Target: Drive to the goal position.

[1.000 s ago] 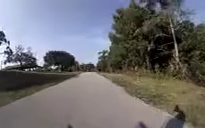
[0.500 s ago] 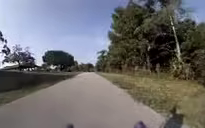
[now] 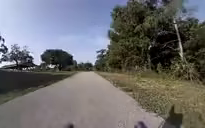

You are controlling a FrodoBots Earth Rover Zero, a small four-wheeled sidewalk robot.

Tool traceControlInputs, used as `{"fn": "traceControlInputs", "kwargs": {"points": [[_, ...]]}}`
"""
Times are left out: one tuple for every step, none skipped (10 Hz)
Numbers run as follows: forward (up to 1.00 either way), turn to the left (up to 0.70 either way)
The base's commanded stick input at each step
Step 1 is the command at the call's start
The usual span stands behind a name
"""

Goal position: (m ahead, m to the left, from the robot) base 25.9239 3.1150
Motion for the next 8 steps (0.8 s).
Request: {"fn": "traceControlInputs", "kwargs": {"points": [[0.86, 0.00], [0.85, 0.00], [0.85, 0.00], [0.85, 0.02], [0.85, 0.06], [0.84, 0.22], [0.86, 0.30], [0.86, 0.19]]}}
